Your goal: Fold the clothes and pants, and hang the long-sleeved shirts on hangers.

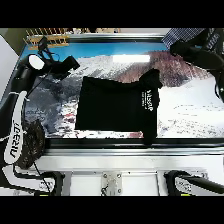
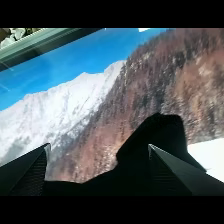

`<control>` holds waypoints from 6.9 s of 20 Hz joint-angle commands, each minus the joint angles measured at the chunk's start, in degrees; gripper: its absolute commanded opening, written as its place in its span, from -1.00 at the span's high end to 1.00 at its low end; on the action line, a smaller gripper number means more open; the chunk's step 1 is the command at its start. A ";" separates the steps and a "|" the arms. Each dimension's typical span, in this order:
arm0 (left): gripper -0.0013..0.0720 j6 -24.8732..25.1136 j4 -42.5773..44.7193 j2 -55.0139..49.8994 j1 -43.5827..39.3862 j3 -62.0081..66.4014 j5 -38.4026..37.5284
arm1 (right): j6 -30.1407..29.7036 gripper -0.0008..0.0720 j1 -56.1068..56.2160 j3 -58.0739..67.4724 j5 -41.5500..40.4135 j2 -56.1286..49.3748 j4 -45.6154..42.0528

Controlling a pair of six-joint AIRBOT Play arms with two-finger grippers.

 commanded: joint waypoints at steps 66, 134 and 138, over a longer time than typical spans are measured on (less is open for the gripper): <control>0.93 11.39 -5.46 46.69 -4.39 0.09 11.50 | 2.36 0.94 2.03 18.34 -24.44 25.70 4.63; 0.93 7.08 -2.49 29.62 6.01 -50.12 1.14 | -9.38 -0.87 -15.82 -46.16 -9.01 -0.83 12.94; 0.93 7.08 -2.49 29.62 6.01 -50.12 1.14 | -9.35 -0.84 -8.37 -46.14 -5.68 -2.05 13.20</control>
